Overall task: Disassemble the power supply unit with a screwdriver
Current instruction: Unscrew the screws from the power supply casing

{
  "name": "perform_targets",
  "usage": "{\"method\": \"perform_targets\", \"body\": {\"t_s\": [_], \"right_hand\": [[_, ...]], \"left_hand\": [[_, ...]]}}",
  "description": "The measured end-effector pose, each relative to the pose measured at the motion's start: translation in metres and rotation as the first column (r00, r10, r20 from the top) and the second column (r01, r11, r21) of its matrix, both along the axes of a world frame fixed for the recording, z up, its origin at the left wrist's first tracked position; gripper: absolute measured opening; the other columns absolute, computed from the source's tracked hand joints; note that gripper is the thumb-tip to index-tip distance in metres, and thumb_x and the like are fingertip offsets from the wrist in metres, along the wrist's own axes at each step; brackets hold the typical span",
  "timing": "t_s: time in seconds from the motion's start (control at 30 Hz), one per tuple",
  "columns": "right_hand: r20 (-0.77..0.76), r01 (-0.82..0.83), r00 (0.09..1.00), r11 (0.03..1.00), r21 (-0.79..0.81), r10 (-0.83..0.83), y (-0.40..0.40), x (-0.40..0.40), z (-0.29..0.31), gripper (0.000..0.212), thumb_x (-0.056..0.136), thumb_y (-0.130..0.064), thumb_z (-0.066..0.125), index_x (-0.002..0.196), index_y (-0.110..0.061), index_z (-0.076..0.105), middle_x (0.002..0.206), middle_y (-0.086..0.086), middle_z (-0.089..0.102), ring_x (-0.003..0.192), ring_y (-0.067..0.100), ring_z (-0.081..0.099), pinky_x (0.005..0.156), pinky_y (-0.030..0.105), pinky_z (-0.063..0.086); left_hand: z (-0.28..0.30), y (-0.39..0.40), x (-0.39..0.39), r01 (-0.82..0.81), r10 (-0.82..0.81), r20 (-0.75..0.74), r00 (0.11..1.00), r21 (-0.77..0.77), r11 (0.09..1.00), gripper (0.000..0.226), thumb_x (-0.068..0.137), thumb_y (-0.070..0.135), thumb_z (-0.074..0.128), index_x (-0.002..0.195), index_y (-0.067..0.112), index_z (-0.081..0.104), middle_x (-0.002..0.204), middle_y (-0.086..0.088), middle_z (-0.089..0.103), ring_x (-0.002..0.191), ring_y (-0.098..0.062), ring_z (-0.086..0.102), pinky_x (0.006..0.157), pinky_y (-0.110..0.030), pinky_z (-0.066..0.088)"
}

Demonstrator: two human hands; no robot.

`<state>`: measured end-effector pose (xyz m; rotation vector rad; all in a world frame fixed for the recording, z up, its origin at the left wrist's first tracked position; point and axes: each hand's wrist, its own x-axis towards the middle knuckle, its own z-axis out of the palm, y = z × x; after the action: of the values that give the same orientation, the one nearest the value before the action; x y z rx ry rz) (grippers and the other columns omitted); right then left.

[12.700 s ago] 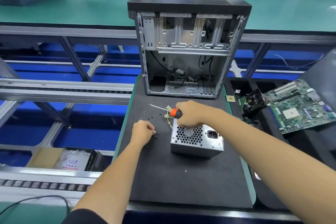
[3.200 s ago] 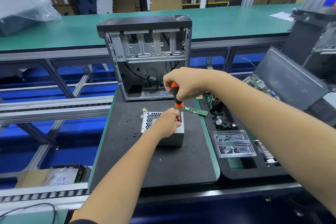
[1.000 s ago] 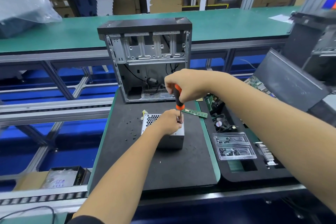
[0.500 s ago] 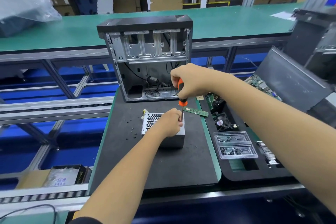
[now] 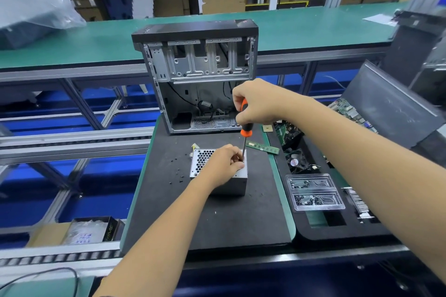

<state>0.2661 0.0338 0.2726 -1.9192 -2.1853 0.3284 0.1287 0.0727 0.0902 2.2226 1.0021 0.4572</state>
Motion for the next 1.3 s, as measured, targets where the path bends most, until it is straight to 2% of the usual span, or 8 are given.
{"method": "perform_targets", "body": {"t_s": [0.33,0.43,0.6,0.7,0.97,1.1,1.2,1.3], "right_hand": [[-0.078,0.063,0.995,0.997,0.048,-0.059,0.001,0.008,0.001,0.013,0.074,-0.022,0.066,0.081,-0.016,0.057,0.073,-0.005,0.054,0.058,0.012,0.046,0.049,0.025,0.035],[-0.133,0.106,0.986,0.992,0.064,-0.096,0.004,0.015,0.009,0.017,0.072,-0.021,0.069,0.081,-0.015,0.056,0.075,-0.003,0.058,0.058,0.015,0.055,0.052,0.027,0.044],[-0.082,0.017,0.996,0.972,-0.236,-0.038,0.016,-0.002,0.005,0.025,0.072,-0.014,0.073,0.084,-0.011,0.052,0.078,0.005,0.067,0.051,0.017,0.069,0.048,0.026,0.049],[0.030,0.011,1.000,0.934,-0.358,0.000,0.029,-0.026,-0.019,0.028,0.075,-0.016,0.065,0.097,-0.002,0.056,0.089,0.015,0.066,0.050,0.023,0.068,0.044,0.024,0.049],[0.039,0.061,0.998,0.909,-0.412,-0.049,0.067,-0.055,-0.083,0.014,0.083,-0.014,0.051,0.073,-0.006,0.045,0.072,0.012,0.051,0.044,0.024,0.054,0.046,0.025,0.047],[0.046,0.039,0.999,0.925,-0.378,-0.023,0.081,-0.061,-0.098,0.014,0.079,-0.011,0.054,0.076,-0.010,0.040,0.079,0.010,0.043,0.060,0.022,0.042,0.051,0.030,0.036],[0.032,0.000,0.999,0.938,-0.346,0.012,0.094,-0.066,-0.104,0.017,0.080,-0.013,0.056,0.075,-0.010,0.040,0.073,0.008,0.045,0.059,0.020,0.037,0.051,0.027,0.029],[0.024,-0.050,0.998,0.936,-0.348,0.062,0.107,-0.070,-0.112,0.022,0.086,-0.013,0.052,0.071,-0.017,0.036,0.074,0.002,0.044,0.063,0.019,0.042,0.051,0.029,0.030]], "left_hand": [[-0.007,-0.007,0.002,-0.121,0.116,0.102,0.988,0.047,0.992,0.005,0.088,0.010,0.062,0.087,0.008,0.066,0.091,-0.003,0.062,0.085,-0.018,0.058,0.081,-0.028,0.047],[0.001,0.001,-0.013,-0.314,0.326,0.299,0.897,-0.089,0.945,0.012,0.086,0.006,0.063,0.084,0.017,0.067,0.080,0.008,0.065,0.072,-0.002,0.059,0.070,-0.012,0.044],[0.022,0.037,-0.054,-0.492,0.534,0.405,0.742,-0.212,0.844,0.018,0.085,0.004,0.064,0.081,0.021,0.070,0.068,0.002,0.067,0.061,-0.007,0.060,0.063,-0.022,0.050],[0.026,0.050,-0.073,-0.531,0.556,0.358,0.750,-0.176,0.829,0.017,0.086,0.005,0.063,0.087,0.019,0.072,0.074,0.002,0.069,0.062,-0.001,0.060,0.066,-0.022,0.051],[-0.012,0.064,-0.124,-0.619,0.629,0.089,0.772,-0.114,0.777,0.025,0.088,0.007,0.055,0.104,0.010,0.074,0.107,-0.003,0.070,0.101,-0.018,0.061,0.091,-0.028,0.048],[-0.042,0.076,-0.137,-0.585,0.580,-0.081,0.811,-0.087,0.806,0.025,0.091,0.007,0.053,0.102,0.009,0.074,0.097,-0.003,0.067,0.093,-0.019,0.060,0.079,-0.019,0.042],[-0.060,0.086,-0.136,-0.551,0.532,-0.181,0.827,-0.078,0.831,0.024,0.090,0.006,0.051,0.082,0.006,0.074,0.081,-0.010,0.058,0.080,-0.026,0.054,0.070,-0.023,0.038],[-0.072,0.096,-0.131,-0.518,0.488,-0.267,0.831,-0.054,0.854,0.025,0.088,0.003,0.047,0.085,0.001,0.072,0.084,-0.015,0.059,0.081,-0.031,0.054,0.077,-0.029,0.044]]}}
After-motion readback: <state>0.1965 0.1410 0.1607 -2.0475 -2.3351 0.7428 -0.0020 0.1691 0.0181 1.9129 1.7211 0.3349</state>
